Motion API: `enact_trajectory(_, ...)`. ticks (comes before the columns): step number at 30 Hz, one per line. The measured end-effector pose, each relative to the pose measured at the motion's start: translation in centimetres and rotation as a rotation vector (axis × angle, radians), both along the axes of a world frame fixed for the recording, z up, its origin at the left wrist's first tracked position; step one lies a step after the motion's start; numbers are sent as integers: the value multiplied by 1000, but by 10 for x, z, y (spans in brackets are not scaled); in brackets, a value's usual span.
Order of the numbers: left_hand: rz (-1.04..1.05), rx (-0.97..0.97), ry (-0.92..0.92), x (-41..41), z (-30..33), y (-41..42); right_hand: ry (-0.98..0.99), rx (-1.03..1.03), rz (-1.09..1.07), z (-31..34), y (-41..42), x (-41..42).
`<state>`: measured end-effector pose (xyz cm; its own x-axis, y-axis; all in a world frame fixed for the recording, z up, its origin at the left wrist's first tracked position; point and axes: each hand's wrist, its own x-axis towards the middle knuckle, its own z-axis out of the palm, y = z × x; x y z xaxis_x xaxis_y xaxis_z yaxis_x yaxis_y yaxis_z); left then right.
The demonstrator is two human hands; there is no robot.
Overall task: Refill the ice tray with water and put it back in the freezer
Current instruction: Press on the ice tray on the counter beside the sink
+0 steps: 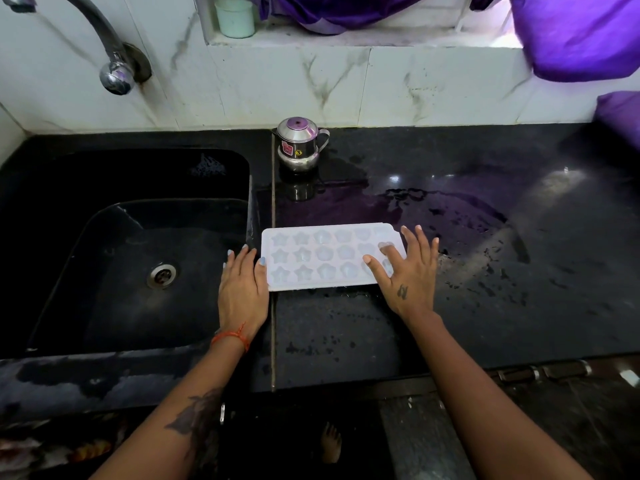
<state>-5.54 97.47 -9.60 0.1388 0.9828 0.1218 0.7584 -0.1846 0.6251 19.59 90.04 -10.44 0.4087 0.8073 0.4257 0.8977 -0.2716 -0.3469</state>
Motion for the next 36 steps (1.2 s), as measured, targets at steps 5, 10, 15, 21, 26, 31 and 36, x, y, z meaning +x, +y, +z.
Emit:
enact_trajectory(5,-15,-1,-7,-1,-1,2,-21,18,-25,1,0,0)
enact_trajectory(10,-25,7,-9,-1,-1,2,-60,-4,-66,-1,1,0)
enact_trajectory(15,-27,7,-3,-1,0,2,-42,-14,-68,0,1,-1)
enact_trajectory(21,-7,12,16,0,0,3,-10,-24,-24,2,2,-1)
enact_trajectory(26,27,0,42,2,2,2,20,-28,8,3,2,-2)
enact_trajectory(31,53,1,50,2,3,1,-11,-39,27,2,2,-2)
enact_trajectory(36,73,18,46,3,3,2,-91,37,153,2,4,0)
